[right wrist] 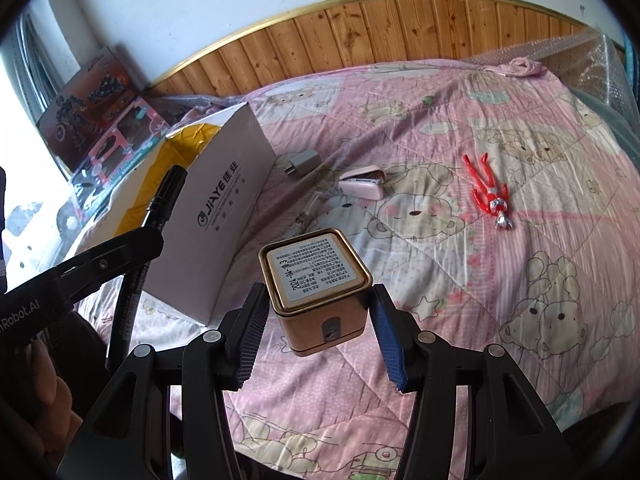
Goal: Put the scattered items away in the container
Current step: 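Carry the black marker and gold tin toward the box with both grippers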
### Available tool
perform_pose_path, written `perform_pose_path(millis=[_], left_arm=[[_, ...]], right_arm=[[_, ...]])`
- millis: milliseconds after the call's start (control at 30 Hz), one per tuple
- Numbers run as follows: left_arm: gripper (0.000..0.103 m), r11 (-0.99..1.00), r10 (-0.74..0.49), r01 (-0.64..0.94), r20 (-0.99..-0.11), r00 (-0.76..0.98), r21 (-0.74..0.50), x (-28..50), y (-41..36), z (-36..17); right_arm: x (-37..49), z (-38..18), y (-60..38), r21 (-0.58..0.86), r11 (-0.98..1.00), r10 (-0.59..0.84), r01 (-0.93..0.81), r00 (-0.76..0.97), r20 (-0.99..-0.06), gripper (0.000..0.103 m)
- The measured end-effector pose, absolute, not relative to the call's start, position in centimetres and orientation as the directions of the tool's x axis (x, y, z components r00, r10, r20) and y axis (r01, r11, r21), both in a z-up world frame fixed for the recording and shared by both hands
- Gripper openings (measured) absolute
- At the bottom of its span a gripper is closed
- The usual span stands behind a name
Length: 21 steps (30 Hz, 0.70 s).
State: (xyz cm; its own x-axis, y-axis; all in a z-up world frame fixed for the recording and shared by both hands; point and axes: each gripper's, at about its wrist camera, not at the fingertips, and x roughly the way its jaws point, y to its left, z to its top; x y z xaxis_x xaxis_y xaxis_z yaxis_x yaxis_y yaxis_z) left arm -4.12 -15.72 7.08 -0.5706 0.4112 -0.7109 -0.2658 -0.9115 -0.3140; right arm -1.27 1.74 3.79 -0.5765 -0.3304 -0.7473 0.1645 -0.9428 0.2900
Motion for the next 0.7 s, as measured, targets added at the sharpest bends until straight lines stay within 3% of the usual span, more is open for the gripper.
perform_pose_path(millis=[700], left_arm=[[0.014,-0.906,0.399,-0.164,-0.659,-0.637,-0.390,-4.9,-24.4,9.5]], right_arm=[[-1.5,10.2,-6.3,0.269,-0.913,-0.406,0.308,-0.599,-0.690,0.054]])
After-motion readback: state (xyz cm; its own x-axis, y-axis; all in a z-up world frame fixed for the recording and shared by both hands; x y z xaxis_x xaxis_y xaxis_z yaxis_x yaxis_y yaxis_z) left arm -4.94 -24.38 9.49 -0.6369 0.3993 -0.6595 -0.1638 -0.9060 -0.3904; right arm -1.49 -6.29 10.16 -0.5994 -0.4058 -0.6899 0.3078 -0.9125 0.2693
